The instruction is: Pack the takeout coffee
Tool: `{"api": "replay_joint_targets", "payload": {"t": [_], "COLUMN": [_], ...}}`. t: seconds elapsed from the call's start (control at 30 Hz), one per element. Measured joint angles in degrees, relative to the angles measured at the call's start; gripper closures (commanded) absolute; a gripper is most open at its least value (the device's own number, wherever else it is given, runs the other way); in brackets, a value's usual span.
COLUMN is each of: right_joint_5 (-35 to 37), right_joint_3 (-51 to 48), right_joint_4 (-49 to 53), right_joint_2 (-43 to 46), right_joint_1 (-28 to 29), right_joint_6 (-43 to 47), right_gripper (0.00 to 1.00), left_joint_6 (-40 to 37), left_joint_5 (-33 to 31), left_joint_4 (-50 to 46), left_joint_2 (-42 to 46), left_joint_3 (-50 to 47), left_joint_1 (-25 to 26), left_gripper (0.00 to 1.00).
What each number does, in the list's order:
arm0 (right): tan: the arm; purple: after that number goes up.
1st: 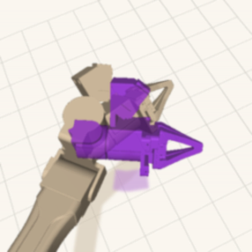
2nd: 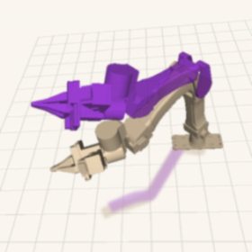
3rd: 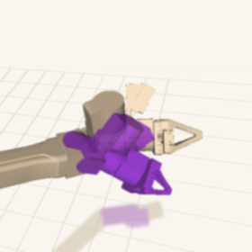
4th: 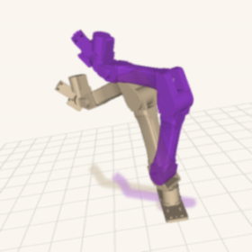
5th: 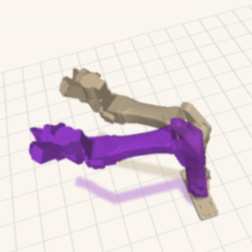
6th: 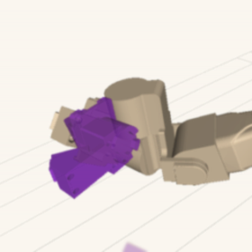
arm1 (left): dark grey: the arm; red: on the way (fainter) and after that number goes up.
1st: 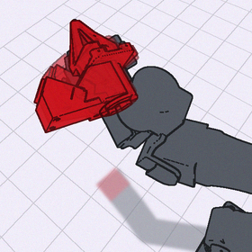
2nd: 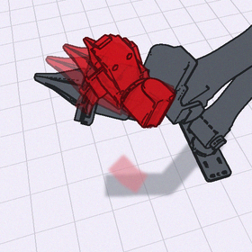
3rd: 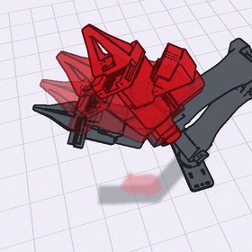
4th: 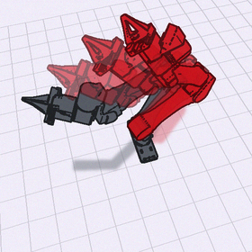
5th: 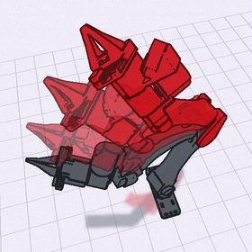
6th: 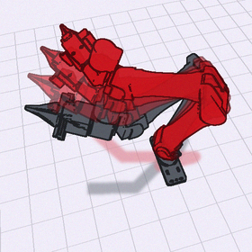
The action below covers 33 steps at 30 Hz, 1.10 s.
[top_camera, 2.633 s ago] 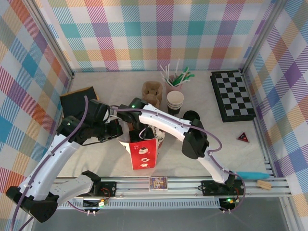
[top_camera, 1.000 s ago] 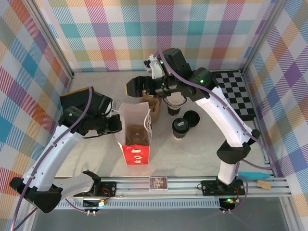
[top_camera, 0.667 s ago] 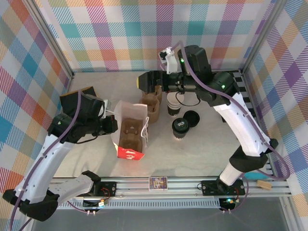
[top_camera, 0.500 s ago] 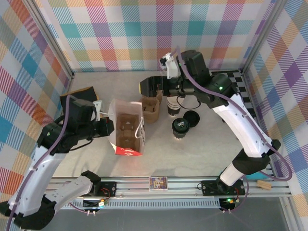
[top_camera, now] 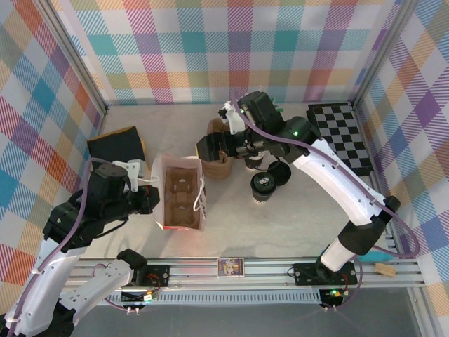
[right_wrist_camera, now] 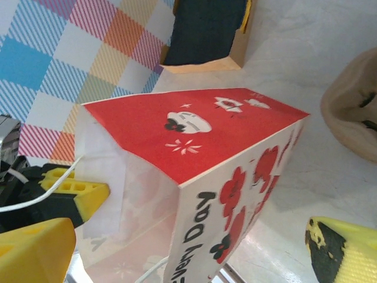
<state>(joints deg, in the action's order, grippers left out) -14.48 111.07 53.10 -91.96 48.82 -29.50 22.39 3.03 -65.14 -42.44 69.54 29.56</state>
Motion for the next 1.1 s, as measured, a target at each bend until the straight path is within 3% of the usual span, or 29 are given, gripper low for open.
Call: {"api": "replay_joint_targets", "payload": {"t": [0.17, 0.53, 0.73, 0.8, 1.1], "right_joint_5": [-1.4, 3.1, 9.2, 10.9, 15.6], "right_joint_3": [1.6, 22.3, 23.5, 24.4, 28.9], "right_joint_4": [0.5, 14.8, 21.5, 23.3, 27.8], "right_joint_2": [-2.4, -16.3, -19.6, -20.8, -23.5], "right_joint_1": [2.4, 5.8, 8.5, 9.2, 10.6], "right_joint_6": [1.3, 4.6, 4.2, 4.1, 2.8], "right_gripper": [0.01, 0.29, 0.5, 0.53, 1.0], "left_joint_6": [-0.7, -1.8, -1.4, -1.2, -0.8], "left_joint_5": [-0.9, -2.7, -2.7, -2.7, -3.6], "left_joint_4": [0.7, 1.3, 0.8, 0.8, 0.7], "left_joint_2": [0.2, -1.7, -0.2, -0.1, 1.0], "left_joint_3": [0.0, 3.6, 1.4, 1.3, 0.2], "left_joint_1": [0.0, 0.1, 0.4, 0.4, 0.4], "left_gripper": [1.0, 1.0, 1.0, 1.0, 1.0]}}
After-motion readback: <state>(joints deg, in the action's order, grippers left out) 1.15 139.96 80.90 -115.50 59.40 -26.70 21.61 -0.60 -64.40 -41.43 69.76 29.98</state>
